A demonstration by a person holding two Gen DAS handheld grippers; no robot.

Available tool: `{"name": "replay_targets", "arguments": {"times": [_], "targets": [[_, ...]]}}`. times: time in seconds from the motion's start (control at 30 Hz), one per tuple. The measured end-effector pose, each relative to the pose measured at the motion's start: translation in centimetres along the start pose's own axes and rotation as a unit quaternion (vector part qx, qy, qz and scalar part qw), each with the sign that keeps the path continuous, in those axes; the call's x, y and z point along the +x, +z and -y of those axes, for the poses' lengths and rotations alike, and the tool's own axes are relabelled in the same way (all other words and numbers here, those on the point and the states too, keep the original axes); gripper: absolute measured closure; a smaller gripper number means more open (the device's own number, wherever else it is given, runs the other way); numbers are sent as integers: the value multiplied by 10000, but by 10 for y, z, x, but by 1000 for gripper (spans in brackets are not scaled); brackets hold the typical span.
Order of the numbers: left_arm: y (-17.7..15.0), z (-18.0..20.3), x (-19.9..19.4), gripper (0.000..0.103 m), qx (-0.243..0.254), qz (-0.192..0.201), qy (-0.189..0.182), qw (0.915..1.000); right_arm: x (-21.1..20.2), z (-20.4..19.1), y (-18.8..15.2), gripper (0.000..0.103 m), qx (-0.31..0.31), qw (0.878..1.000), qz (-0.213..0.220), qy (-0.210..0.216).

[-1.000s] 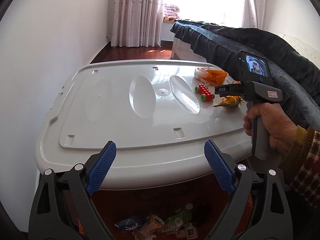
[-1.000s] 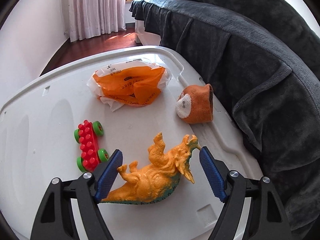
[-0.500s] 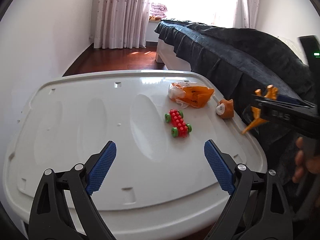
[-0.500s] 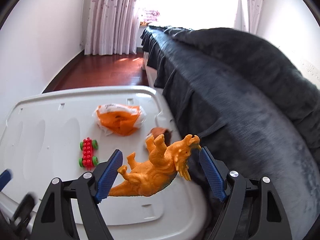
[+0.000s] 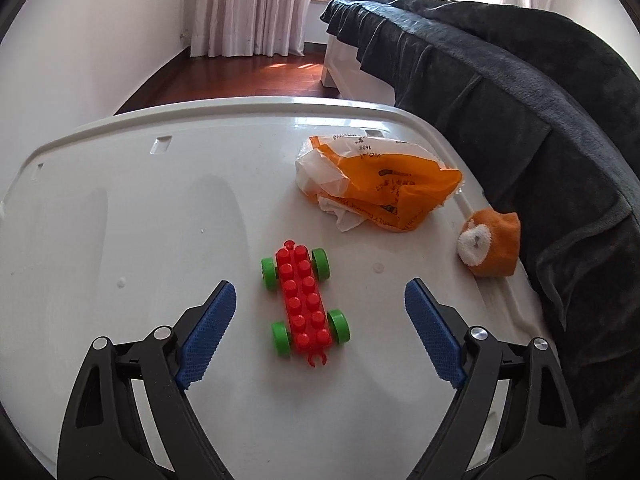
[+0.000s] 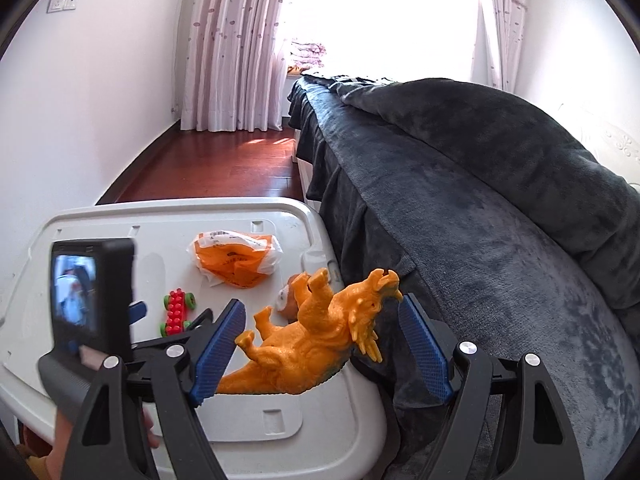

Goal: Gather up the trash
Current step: 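Grasp the red-green toy car with the left gripper while the right gripper grasps the orange dinosaur, then drop the toy car and orange dinosaur into the bin, opening both grippers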

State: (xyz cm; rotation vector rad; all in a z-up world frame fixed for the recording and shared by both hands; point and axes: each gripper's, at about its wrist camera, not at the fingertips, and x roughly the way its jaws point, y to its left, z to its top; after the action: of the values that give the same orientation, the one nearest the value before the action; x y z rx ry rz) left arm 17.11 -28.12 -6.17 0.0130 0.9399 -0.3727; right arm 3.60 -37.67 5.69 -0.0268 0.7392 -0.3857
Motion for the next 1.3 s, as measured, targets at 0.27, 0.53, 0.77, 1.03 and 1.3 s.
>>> {"name": "replay_targets", "arguments": {"times": [0.27, 0.53, 0.77, 1.03, 1.3], "targets": [[6, 1, 22, 64, 261, -173, 429, 9986, -7, -5, 0, 26, -13, 9998, 91, 162], [6, -11, 13, 65, 198, -106, 297, 9993, -9, -6, 0, 26, -17, 9998, 125, 173], [3, -20, -18, 65, 424, 169, 390, 9982, -16, -13, 0, 26, -57, 9996, 205, 206], [-21, -59, -92, 65, 497, 416, 590, 9962, -53, -45, -13, 26, -159, 9979, 285, 557], [-93, -120, -167, 65, 212, 384, 767, 9961, -92, -91, -77, 26, -326, 9937, -75, 1071]]}}
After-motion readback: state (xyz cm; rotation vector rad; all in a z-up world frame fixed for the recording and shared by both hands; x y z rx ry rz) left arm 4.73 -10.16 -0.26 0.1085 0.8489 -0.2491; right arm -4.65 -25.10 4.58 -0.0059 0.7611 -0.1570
